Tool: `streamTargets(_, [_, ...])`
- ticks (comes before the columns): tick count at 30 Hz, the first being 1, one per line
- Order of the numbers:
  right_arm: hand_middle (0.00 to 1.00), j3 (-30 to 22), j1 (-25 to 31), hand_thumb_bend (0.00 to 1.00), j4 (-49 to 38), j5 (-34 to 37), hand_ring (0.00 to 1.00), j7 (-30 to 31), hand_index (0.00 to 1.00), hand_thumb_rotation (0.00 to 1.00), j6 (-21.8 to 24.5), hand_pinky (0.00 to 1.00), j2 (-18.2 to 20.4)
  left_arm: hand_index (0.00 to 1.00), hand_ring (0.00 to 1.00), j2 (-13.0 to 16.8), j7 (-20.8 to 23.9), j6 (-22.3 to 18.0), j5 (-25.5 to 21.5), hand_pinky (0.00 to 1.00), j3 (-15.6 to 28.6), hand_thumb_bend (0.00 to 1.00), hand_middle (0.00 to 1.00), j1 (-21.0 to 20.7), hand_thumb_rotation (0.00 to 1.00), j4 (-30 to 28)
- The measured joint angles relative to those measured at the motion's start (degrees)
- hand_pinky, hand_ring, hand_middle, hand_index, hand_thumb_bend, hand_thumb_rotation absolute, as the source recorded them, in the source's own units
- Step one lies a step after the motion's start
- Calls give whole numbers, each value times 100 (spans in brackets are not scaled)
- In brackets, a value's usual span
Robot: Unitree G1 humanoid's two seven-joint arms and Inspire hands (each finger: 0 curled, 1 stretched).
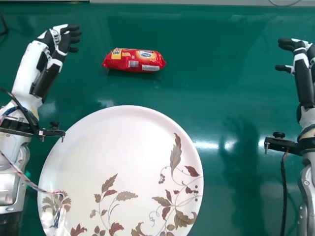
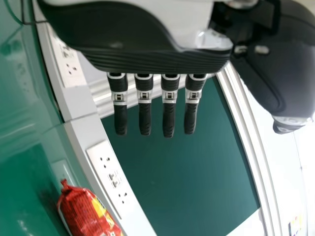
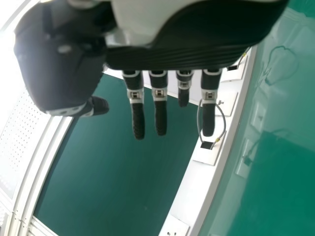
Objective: Pick up biscuit and place it in the plate
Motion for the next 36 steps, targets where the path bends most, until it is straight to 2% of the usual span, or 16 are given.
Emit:
streamTargets(8, [80, -23, -6, 35, -52, 5, 77, 70, 75, 55, 37, 64, -95, 82, 82, 0, -9, 203, 328, 76, -164, 93, 83, -154, 23, -61])
streamTargets(12, [79, -23, -57, 34, -51, 5, 76, 72, 75, 52, 92, 64, -117, 85, 86, 16, -143, 349, 373, 82, -271, 98, 85, -195, 25, -80])
streamTargets(18, [80, -14, -117, 33, -51, 1, 77, 72, 75, 52, 124, 64, -119, 88, 86, 342, -515, 576, 559, 79, -396, 100, 88, -366, 30, -153])
streamTargets(24, [81, -15, -121, 34, -44, 3, 78, 80, 74, 54, 125, 63, -121, 90, 87, 549, -770, 422, 602, 77, -522, 100, 89, -597, 29, 26])
streamTargets(27, [81, -16, -120, 36, -42, 3, 78, 83, 74, 57, 125, 63, -122, 93, 89, 667, -900, 323, 625, 80, -598, 100, 92, -726, 30, 161])
streamTargets(29, [81, -16, -121, 36, -34, 3, 78, 85, 75, 58, 125, 63, -124, 95, 91, 798, -985, 276, 752, 81, -673, 100, 93, -822, 33, 236])
streamTargets(36, [81, -16, -124, 35, -8, 3, 78, 84, 74, 57, 124, 63, -125, 99, 97, 1072, -1131, 16, 1210, 83, -977, 100, 97, -1145, 31, 572])
